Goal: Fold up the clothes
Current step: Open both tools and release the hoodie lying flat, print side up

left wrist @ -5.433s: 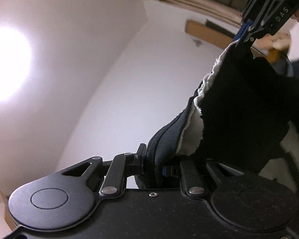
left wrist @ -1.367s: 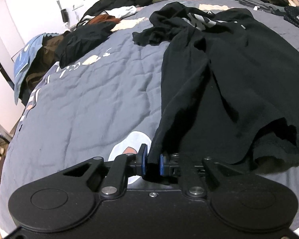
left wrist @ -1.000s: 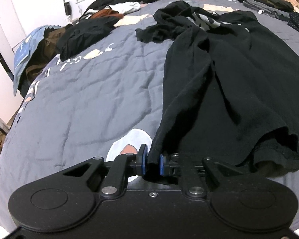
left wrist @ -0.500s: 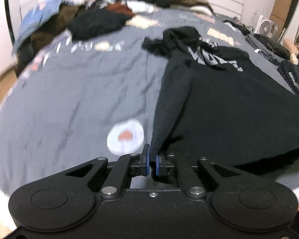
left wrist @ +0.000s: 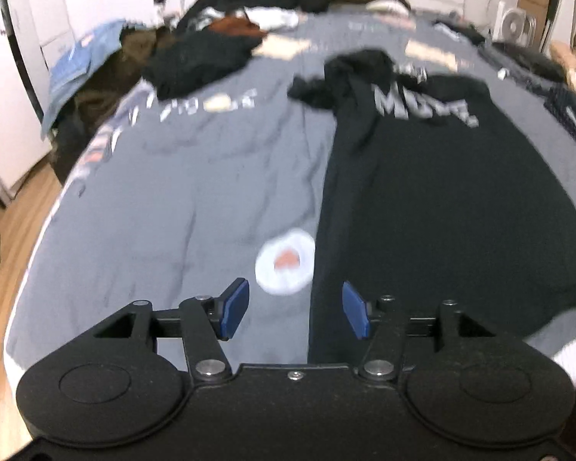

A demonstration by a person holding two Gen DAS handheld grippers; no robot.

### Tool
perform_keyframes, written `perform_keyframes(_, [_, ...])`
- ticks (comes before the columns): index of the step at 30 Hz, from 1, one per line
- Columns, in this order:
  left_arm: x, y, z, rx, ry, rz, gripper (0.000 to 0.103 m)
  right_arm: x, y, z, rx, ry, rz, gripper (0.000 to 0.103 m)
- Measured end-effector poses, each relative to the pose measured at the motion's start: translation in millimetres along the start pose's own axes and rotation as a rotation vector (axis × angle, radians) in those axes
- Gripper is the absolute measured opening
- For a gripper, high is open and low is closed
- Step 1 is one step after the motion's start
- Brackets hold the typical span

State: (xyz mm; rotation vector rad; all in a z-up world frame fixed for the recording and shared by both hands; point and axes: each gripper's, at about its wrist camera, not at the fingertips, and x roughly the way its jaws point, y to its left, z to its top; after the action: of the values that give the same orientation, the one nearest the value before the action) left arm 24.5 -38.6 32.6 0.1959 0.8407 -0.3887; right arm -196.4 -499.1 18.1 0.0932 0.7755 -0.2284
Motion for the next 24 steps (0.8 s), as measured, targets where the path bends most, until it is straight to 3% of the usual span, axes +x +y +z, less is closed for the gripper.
perform_keyframes(3, [15.0, -3.9, 19.9, -0.044, -0.072, -0.067, 0.054, 3.3, 7.4, 23.1, 0.054, -0.084, 0.039, 0.059])
perform_keyframes(6, [41.7, -8.0, 40.8, -0.077, -0.134, -0.102, 0.050, 33.4, 24.2, 48.2, 0.080, -0.144, 0.088, 0.060])
perform_keyframes(8, [61.8, -6.4, 56.5, -0.087, -0.157, -0.120, 0.043, 58.8, 38.0, 63.8, 0.110, -0.177, 0.158, 0.061])
perform_keyframes(10, [83.7, -3.2, 73.1, -0.099, -0.169, -0.134, 0.027, 87.6, 53.0, 79.8, 0.130, -0.191, 0.231, 0.061])
perform_keyframes(14, [142.6, 10.7, 110.0, -0.157, -0.147, -0.163, 0.024, 136.3, 78.7, 106.7, 0.112, -0.201, 0.296, 0.061])
perform_keyframes(20, [243.4, 34.6, 143.5, -0.426, -0.091, -0.268, 0.025, 176.7, 94.6, 114.2, 0.127, -0.231, 0.365, 0.061])
perform_keyframes(24, [293.9, 40.5, 154.7, -0.530, -0.053, -0.291, 0.025, 187.6, 103.6, 113.7, 0.105, -0.232, 0.395, 0.061])
